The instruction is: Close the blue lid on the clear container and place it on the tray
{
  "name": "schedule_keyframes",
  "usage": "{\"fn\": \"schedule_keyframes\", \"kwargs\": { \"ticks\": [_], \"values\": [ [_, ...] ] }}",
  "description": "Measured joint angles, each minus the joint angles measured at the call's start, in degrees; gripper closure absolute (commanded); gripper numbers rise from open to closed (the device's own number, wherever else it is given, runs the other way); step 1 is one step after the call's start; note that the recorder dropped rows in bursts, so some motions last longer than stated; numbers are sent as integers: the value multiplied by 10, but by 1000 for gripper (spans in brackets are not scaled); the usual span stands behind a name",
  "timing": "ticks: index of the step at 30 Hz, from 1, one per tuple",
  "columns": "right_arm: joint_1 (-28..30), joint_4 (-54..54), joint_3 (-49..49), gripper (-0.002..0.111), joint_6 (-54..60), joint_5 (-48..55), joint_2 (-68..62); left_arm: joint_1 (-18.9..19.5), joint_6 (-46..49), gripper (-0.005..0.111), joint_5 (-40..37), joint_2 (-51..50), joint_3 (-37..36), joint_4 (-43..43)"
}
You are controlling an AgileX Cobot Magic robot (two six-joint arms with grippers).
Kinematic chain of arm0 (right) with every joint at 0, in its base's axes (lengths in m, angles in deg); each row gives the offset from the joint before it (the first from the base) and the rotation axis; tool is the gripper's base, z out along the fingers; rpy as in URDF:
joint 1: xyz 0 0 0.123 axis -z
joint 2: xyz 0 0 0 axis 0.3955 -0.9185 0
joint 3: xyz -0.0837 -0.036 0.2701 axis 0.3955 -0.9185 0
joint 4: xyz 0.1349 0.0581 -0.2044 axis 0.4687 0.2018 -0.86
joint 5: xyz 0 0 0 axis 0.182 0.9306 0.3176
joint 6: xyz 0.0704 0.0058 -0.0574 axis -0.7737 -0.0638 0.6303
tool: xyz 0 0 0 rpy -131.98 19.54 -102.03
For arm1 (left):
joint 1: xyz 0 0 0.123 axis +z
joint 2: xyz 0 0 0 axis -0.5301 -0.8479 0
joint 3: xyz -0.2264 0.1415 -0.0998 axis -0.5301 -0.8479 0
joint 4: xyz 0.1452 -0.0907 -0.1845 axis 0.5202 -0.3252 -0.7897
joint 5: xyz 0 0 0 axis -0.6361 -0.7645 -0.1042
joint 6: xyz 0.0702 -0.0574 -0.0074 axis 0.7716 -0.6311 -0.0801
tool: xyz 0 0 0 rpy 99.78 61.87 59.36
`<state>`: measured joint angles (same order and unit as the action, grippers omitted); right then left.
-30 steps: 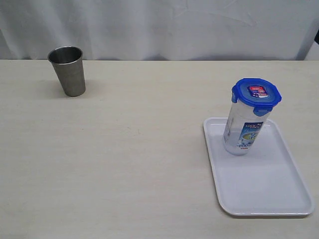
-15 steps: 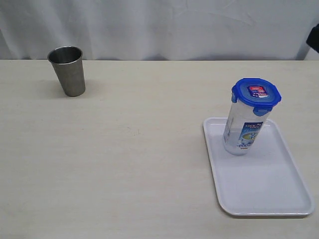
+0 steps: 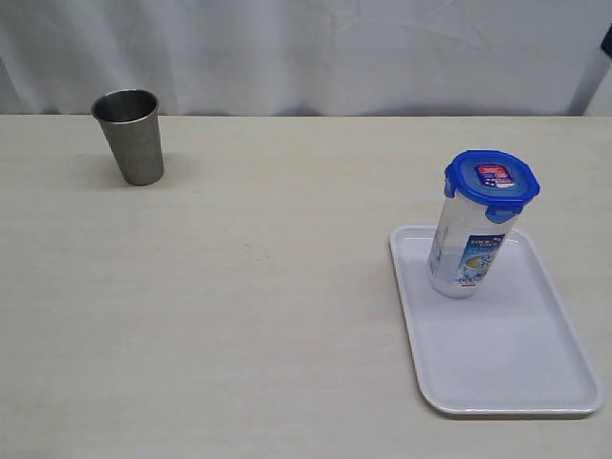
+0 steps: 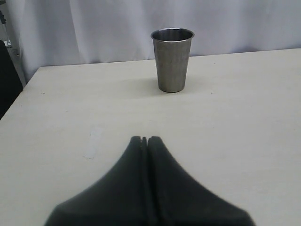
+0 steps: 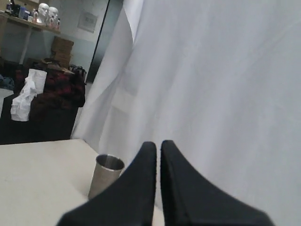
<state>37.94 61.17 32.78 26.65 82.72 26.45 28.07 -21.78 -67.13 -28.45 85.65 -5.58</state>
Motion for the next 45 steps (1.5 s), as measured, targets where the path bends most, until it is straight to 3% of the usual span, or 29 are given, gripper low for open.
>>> {"fn": "schedule_keyframes", "kwargs": {
  "ticks": [20, 37, 45],
  "values": [
    [0, 0, 0, 104, 0, 7, 305, 0, 0, 107, 0, 0, 0, 0],
    [0, 0, -6, 104, -18, 94, 333, 0, 0, 107, -1, 0, 0, 0],
    [0, 0, -33, 104, -135, -62, 365, 0, 0, 107, -1, 0, 0, 0]
  ]
}}
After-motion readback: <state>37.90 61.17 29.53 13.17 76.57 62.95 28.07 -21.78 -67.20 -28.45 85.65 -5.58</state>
